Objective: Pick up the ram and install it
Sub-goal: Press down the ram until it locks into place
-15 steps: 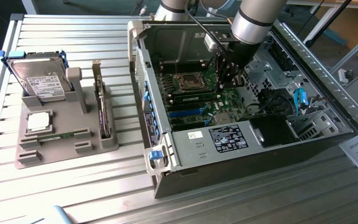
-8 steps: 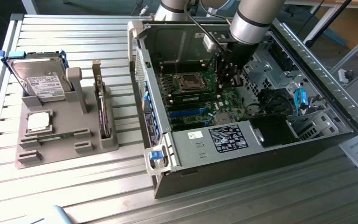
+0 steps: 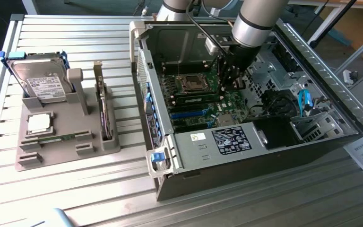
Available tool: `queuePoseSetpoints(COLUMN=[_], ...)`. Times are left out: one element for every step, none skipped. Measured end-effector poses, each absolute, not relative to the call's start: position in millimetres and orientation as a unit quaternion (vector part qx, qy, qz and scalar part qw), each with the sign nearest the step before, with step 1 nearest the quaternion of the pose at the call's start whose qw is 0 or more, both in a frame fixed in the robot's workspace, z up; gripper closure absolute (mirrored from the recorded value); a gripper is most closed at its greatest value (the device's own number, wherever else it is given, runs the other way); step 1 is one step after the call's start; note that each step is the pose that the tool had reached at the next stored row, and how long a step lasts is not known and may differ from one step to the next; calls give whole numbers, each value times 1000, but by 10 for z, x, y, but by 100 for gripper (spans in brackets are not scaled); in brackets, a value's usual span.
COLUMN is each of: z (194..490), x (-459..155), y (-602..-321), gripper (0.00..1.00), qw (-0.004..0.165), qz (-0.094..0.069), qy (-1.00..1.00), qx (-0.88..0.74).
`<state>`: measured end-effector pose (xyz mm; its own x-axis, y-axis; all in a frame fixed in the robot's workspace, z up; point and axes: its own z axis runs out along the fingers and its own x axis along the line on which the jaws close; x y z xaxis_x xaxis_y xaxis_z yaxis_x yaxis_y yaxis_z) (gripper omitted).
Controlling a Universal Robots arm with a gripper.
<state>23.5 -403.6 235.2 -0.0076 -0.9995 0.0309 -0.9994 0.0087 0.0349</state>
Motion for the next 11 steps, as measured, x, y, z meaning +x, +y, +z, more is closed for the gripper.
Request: queuePoseSetpoints(z=[2339, 2336, 2336, 2335, 2332, 2328, 2328, 2328, 2328, 2327, 2322], x=[235, 235, 235, 235, 235, 235, 235, 235, 235, 235, 235], y=[-4036, -4037, -4036, -4036, -4036, -4036, -4036, -4036, -4036, -4036, -4036], gripper=[89, 89, 89, 89, 89, 89, 89, 89, 89, 89, 89], qw=[23, 23, 23, 23, 23, 23, 23, 23, 23, 23, 22], qz=[-1, -1, -1, -1, -1, -1, -1, -1, -1, -1, 0], qy=[-710, -710, -710, -710, -710, -710, -710, -710, -710, -710, -710], qx=[704, 704, 704, 704, 704, 704, 704, 704, 704, 704, 704])
